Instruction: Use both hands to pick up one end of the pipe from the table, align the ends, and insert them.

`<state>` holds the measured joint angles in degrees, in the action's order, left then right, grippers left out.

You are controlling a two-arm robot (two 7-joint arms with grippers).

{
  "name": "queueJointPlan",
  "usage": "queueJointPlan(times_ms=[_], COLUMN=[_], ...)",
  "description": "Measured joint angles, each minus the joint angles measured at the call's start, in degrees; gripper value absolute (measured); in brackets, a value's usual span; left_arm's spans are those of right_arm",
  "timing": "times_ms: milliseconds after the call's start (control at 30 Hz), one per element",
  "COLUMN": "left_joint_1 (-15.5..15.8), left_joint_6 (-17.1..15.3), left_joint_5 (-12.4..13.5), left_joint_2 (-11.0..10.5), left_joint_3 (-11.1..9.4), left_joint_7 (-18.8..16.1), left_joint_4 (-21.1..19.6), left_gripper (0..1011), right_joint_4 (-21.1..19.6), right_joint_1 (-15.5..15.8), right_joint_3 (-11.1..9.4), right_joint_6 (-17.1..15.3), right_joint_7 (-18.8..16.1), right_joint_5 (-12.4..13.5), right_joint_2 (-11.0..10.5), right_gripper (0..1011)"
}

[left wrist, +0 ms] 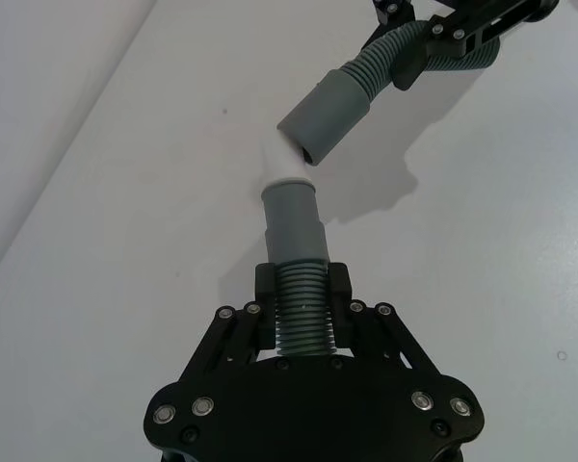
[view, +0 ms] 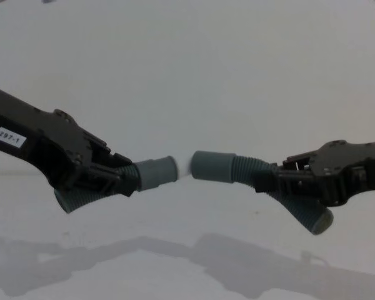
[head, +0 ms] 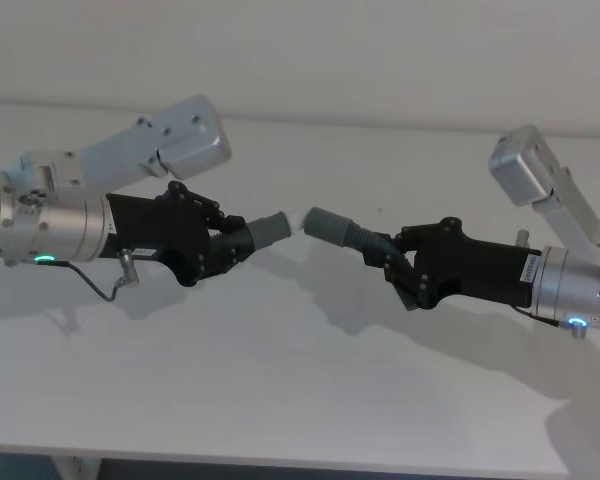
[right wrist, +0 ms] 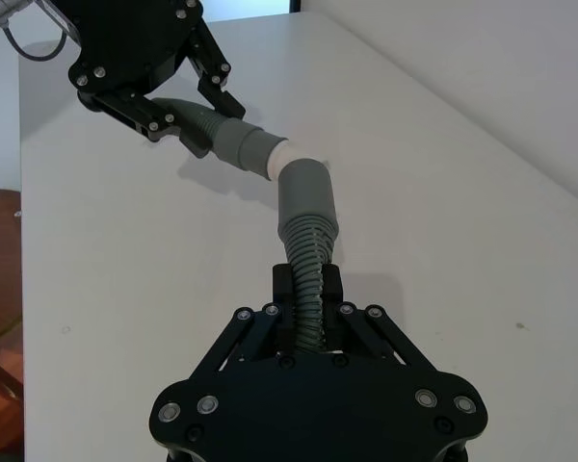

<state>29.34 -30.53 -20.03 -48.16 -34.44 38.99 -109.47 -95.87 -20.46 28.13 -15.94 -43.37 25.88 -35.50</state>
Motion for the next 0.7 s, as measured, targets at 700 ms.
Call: queueJointPlan(times_ms=[700], left_joint_1=[-1.93], left_joint_6=[5.1], left_joint_5=[0.28], left_joint_2=[-3.1], left_joint_3=[2.35], left_joint_7=[-0.02], left_joint_4=[-0.66], left_gripper=[305], right_joint_4=[1.57], right_joint_1=[-1.72], right_joint_3=[1.5], right_joint_6=[1.1], right_joint_7=[-2.88], right_joint_5=[1.26], right_joint_2=[-1.11], right_gripper=[156])
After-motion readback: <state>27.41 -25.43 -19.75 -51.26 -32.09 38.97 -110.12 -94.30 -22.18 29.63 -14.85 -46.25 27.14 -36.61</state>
